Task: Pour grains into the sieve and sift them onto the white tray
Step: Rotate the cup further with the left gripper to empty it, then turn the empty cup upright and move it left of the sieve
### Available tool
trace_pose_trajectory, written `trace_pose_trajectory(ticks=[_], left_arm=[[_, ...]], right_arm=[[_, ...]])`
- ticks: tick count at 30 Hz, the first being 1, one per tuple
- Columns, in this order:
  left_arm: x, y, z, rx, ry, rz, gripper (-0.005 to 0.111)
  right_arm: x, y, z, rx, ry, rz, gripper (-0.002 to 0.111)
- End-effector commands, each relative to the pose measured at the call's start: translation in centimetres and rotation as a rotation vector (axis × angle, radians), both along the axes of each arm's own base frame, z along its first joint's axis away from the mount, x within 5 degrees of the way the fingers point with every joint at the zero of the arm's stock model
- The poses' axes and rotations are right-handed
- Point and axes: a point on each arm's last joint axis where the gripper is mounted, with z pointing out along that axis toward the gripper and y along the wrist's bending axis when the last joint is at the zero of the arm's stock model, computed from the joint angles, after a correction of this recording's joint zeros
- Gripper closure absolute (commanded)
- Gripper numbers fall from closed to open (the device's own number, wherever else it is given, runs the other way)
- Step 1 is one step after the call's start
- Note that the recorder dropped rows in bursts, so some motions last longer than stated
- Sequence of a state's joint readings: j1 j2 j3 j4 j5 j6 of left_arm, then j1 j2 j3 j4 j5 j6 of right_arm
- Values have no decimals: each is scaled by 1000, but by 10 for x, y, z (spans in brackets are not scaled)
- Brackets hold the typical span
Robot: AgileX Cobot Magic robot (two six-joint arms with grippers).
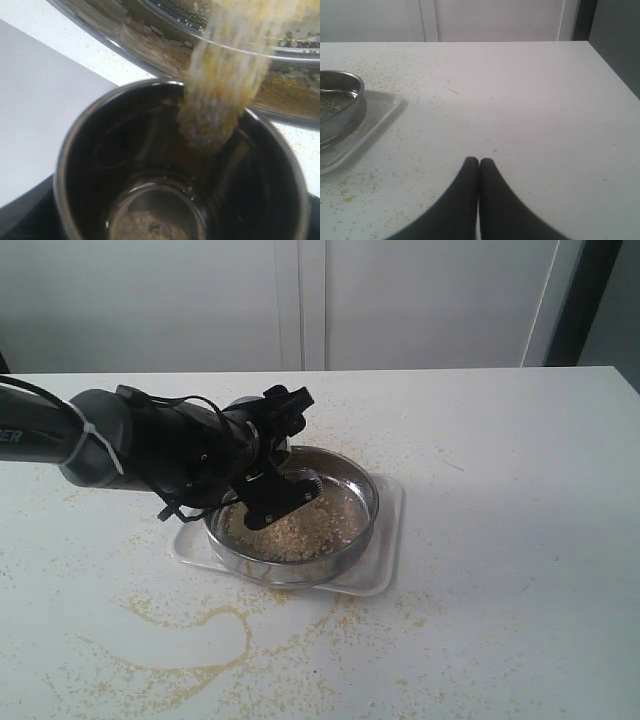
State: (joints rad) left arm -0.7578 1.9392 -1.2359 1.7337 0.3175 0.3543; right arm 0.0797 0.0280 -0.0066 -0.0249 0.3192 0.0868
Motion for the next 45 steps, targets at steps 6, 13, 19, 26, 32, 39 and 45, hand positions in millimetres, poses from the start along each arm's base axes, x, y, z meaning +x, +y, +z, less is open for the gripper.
trace_pose_trajectory(ticks=[6, 13, 19, 26, 32, 39, 45], left_arm=[[-1, -2, 7, 70, -47, -15, 107], [2, -10, 20, 73, -112, 23, 107], [-9, -22, 24, 121, -144, -7, 107], [-9, -26, 12, 211, -141, -34, 107], [-4, -22, 10, 135, -128, 21, 107], [-12, -26, 32, 14, -171, 88, 107], [-8, -11, 45, -200, -192, 298, 107]], right_arm=[[0, 0, -1, -2, -7, 2, 108], [0, 0, -1, -2, -7, 2, 108], [0, 0, -1, -2, -7, 2, 108], [0, 0, -1, -2, -7, 2, 108], [0, 0, -1, -2, -7, 2, 108], [0, 0, -1, -2, -7, 2, 108], [0, 0, -1, -2, -7, 2, 108]])
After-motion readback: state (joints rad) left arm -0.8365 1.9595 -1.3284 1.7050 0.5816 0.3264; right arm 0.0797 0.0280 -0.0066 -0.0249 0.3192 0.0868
